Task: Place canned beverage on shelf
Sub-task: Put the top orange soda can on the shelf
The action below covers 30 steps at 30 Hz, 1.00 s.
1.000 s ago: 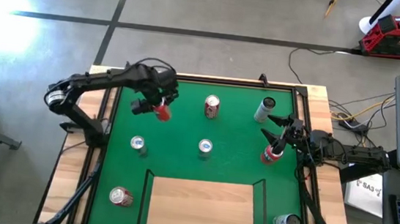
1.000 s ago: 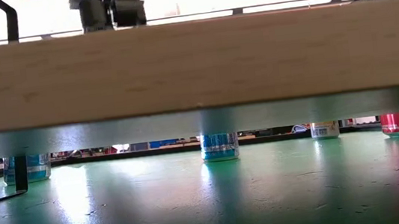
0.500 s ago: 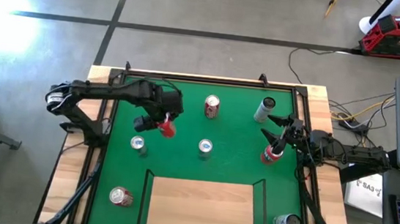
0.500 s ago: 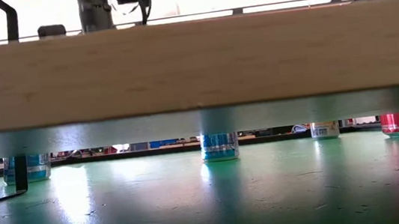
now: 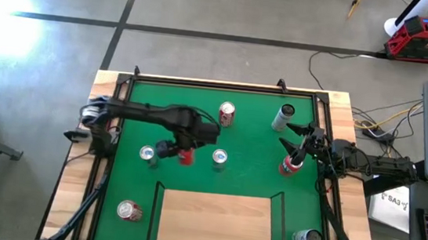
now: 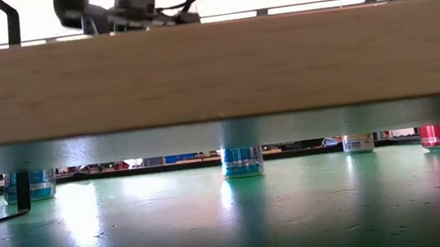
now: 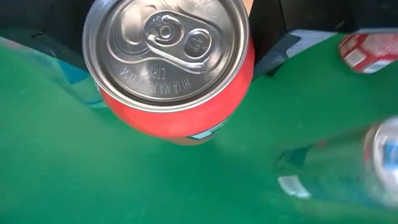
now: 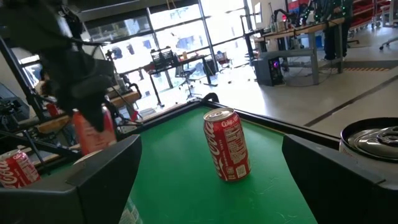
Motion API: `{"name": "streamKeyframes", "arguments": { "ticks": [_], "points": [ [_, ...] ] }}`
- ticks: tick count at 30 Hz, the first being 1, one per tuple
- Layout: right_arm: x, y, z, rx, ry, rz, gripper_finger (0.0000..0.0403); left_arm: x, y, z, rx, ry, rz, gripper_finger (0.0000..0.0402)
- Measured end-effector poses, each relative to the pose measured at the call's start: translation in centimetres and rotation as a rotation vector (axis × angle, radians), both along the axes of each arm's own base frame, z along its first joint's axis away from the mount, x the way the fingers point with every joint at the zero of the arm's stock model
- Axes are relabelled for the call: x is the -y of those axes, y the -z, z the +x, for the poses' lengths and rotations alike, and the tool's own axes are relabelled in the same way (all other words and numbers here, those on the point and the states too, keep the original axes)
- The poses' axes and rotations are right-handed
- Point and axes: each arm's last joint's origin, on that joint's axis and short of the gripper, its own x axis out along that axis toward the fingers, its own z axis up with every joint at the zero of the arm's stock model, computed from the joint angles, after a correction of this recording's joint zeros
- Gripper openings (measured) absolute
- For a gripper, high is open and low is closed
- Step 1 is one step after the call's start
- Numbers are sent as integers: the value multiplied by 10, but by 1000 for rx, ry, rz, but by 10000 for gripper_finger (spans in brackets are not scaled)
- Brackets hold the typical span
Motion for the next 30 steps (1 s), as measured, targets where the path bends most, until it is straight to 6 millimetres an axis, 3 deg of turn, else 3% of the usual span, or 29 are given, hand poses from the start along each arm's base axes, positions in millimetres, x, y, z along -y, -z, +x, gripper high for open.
{"name": "streamKeyframes", "arguments": {
  "ticks": [7, 30],
  "points": [
    [0, 0, 0, 0, 0, 0, 381, 44, 0, 30, -7, -36, 72, 287],
    [0, 0, 0, 0, 0, 0, 381, 144, 2, 20, -11, -365, -140, 288]
  ]
}}
